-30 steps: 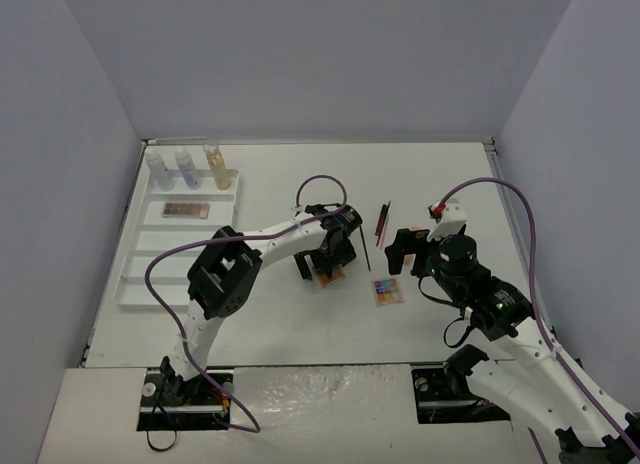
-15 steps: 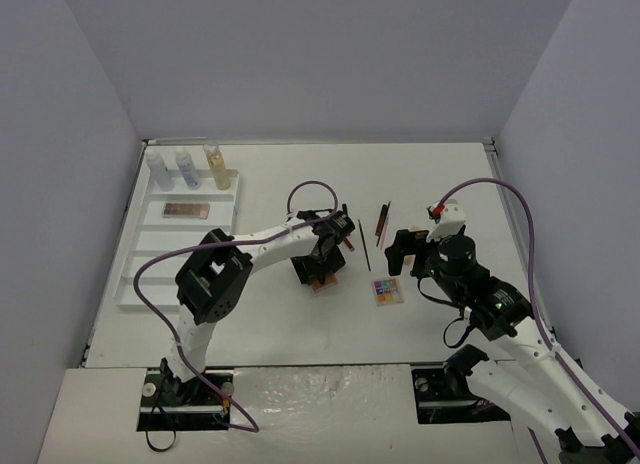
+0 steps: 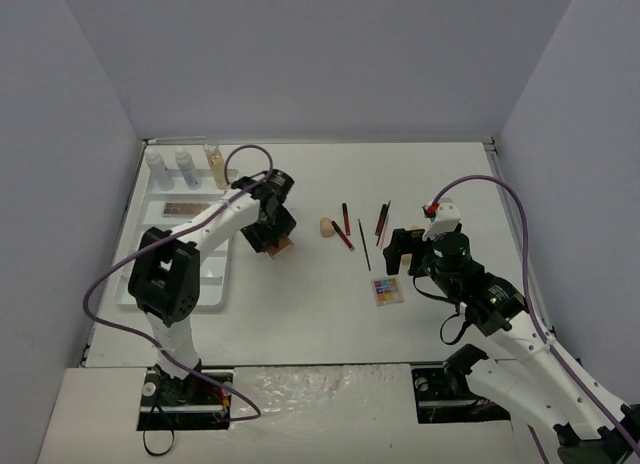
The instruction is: Organize the makeup
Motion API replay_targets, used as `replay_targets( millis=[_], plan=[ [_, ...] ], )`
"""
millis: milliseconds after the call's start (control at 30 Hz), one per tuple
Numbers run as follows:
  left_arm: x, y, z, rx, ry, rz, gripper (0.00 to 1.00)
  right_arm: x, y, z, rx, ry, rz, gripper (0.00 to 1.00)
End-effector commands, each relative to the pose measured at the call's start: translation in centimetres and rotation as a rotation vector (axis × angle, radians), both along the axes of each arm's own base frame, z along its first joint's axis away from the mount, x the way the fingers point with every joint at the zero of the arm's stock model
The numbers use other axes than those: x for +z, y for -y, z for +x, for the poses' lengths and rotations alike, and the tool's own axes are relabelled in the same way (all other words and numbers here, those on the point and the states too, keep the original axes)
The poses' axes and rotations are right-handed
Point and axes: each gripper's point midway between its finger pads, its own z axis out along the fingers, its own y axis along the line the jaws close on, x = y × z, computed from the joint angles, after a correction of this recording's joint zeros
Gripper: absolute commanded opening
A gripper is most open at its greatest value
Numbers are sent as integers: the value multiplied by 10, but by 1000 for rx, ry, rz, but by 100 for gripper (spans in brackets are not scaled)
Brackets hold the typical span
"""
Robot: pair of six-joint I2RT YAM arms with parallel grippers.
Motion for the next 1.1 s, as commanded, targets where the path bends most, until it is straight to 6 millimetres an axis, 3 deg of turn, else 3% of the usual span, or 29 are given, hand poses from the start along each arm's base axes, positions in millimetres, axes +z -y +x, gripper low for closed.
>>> replay_targets(
  millis=[0,167,300,433,833,1067],
  plan=[
    [55,-87,46,136,126,23,34,12,-1,11,-18,42,6,100],
    [62,-167,86,317,172,-17,34,11,-1,12,-22,38,3,100],
    [68,-218,118,438,220,-51,34,11,-1,13,-26,36,-2,100],
    [69,-257,140,552,235,-72,37,11,2,15,-39,39,-9,100],
    [36,-316,167,739,216,-86,44,9,3,19,-54,33,-35,100],
    [30,-323,166,750,197,-71,72,4,1,23,-63,9,-44,100]
  ],
)
